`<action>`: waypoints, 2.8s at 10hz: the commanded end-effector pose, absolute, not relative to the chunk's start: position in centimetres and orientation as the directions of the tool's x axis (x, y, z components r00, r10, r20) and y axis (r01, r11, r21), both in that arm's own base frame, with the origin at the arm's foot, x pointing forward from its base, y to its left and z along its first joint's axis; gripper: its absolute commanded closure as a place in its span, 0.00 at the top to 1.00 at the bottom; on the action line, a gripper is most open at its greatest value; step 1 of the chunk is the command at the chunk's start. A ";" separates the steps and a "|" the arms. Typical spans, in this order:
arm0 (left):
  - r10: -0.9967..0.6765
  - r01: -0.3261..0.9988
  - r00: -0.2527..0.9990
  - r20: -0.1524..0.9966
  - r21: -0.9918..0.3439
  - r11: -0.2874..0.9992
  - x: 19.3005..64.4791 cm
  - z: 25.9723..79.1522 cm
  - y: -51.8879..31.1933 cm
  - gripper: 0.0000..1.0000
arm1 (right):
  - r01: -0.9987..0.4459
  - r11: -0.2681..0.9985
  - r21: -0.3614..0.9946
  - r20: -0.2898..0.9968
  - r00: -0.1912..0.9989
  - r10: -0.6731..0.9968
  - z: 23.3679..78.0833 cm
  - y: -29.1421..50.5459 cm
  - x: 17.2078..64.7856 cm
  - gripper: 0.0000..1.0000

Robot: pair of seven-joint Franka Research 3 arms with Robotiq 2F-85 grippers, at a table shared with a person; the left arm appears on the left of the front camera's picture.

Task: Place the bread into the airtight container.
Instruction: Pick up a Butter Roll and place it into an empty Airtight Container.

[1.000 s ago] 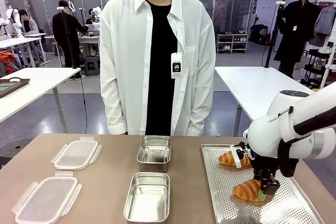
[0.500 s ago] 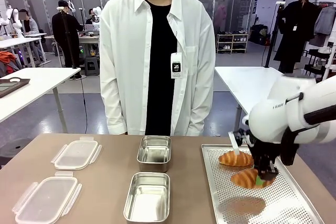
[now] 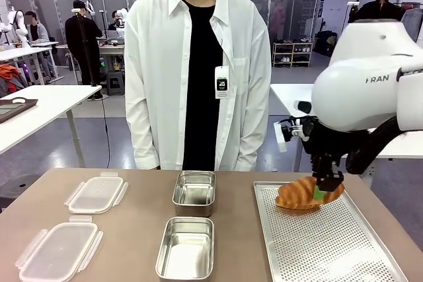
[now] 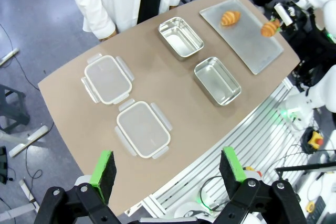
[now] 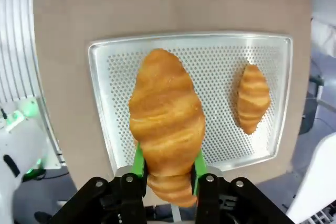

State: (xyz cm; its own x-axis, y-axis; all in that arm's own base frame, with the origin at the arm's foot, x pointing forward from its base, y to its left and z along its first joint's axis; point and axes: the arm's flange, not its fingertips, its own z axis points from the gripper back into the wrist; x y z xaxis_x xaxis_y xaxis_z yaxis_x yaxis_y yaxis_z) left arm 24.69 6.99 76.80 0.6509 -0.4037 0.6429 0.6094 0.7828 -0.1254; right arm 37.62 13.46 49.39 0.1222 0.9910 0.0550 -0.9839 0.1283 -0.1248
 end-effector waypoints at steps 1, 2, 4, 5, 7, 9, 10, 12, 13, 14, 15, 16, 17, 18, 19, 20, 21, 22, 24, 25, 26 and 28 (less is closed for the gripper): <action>-0.418 0.619 0.643 0.642 -0.113 0.777 24.7 77.1 7.0 1.00 | -0.978 0.169 -0.121 0.049 0.164 0.985 49.5 17.3 35.4 0.39; -0.418 0.619 0.643 0.642 -0.113 0.777 24.7 77.1 7.0 1.00 | -0.977 0.180 -0.117 0.078 0.172 0.982 50.0 20.7 34.0 0.39; -0.418 0.619 0.643 0.642 -0.113 0.777 24.7 77.1 7.0 1.00 | -0.967 0.218 -0.130 0.124 0.202 0.972 49.2 27.1 31.7 0.39; -0.418 0.619 0.643 0.642 -0.113 0.777 24.7 77.1 7.0 1.00 | -0.960 0.242 -0.141 0.152 0.220 0.963 48.4 30.0 30.4 0.39; -0.418 0.619 0.643 0.642 -0.113 0.777 24.7 77.1 7.0 1.00 | -0.962 0.211 -0.173 0.188 0.178 0.966 46.9 34.0 28.6 0.39; -0.418 0.619 0.643 0.642 -0.113 0.777 24.7 77.1 7.0 1.00 | -0.960 0.230 -0.157 0.197 0.198 0.960 46.6 35.1 28.5 0.39; -0.418 0.619 0.643 0.642 -0.113 0.777 24.7 77.1 7.0 1.00 | -0.968 0.197 -0.155 0.187 0.167 0.968 46.9 34.4 27.5 0.39; -0.418 0.619 0.643 0.642 -0.113 0.777 24.7 77.1 7.0 1.00 | -0.968 0.197 -0.155 0.187 0.167 0.968 46.9 34.4 27.5 0.39; -0.418 0.619 0.643 0.642 -0.113 0.777 24.7 77.1 7.0 1.00 | -0.968 0.197 -0.155 0.187 0.167 0.968 46.9 34.4 27.5 0.39; -0.418 0.619 0.643 0.642 -0.113 0.777 24.7 77.1 7.0 1.00 | -0.968 0.197 -0.155 0.187 0.167 0.968 46.9 34.4 27.5 0.39; -0.418 0.619 0.643 0.642 -0.113 0.777 24.7 77.1 7.0 1.00 | -0.967 0.202 -0.153 0.192 0.172 0.966 46.7 34.7 27.7 0.40; -0.418 0.619 0.643 0.642 -0.113 0.777 24.7 77.1 7.0 1.00 | -0.960 0.277 -0.045 0.276 0.255 0.927 47.4 34.9 28.3 0.40; -0.418 0.619 0.643 0.642 -0.113 0.777 24.7 77.1 7.0 1.00 | -0.885 0.453 -0.103 0.371 0.389 0.843 46.9 35.6 29.7 0.40; -0.418 0.619 0.643 0.642 -0.113 0.777 24.7 77.1 7.0 1.00 | -0.826 0.554 -0.099 0.473 0.451 0.757 46.1 36.4 30.8 0.40; -0.418 0.619 0.643 0.642 -0.113 0.777 24.7 77.1 7.0 1.00 | -0.718 0.696 0.016 0.496 0.610 0.618 44.9 37.1 31.5 0.40; -0.418 0.619 0.643 0.642 -0.113 0.777 24.7 77.1 7.0 1.00 | -0.593 0.802 0.070 0.478 0.726 0.495 44.1 37.5 31.9 0.40; -0.418 0.619 0.643 0.642 -0.113 0.777 24.7 77.1 7.0 1.00 | -0.491 0.866 0.096 0.451 0.797 0.402 43.4 38.4 31.7 0.40; -0.418 0.619 0.643 0.642 -0.113 0.777 24.7 77.1 7.0 1.00 | -0.376 0.922 0.095 0.437 0.848 0.300 42.7 39.0 31.4 0.40; -0.418 0.619 0.643 0.642 -0.113 0.777 24.7 77.1 7.0 1.00 | -0.142 0.985 0.099 0.400 0.912 0.091 40.8 38.4 31.6 0.40; -0.418 0.619 0.643 0.642 -0.113 0.777 24.7 77.1 7.0 1.00 | -0.085 0.986 0.140 0.401 0.916 0.022 39.9 38.2 31.8 0.40; -0.418 0.619 0.643 0.642 -0.113 0.777 24.7 77.1 7.0 1.00 | -0.045 0.985 0.165 0.381 0.924 -0.022 39.0 38.1 31.9 0.40; -0.418 0.619 0.643 0.642 -0.113 0.777 24.7 77.1 7.0 1.00 | -0.020 0.981 0.194 0.369 0.928 -0.054 37.0 38.7 32.4 0.40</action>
State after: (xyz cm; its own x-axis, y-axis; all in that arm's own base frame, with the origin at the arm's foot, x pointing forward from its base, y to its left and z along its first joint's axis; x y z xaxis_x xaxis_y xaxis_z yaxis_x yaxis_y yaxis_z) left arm 24.68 6.98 76.82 0.6512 -0.4036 0.6427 0.6086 0.7836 -0.1246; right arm 31.61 36.39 38.67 0.9384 -0.0115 0.3453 -0.0502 0.9843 0.1691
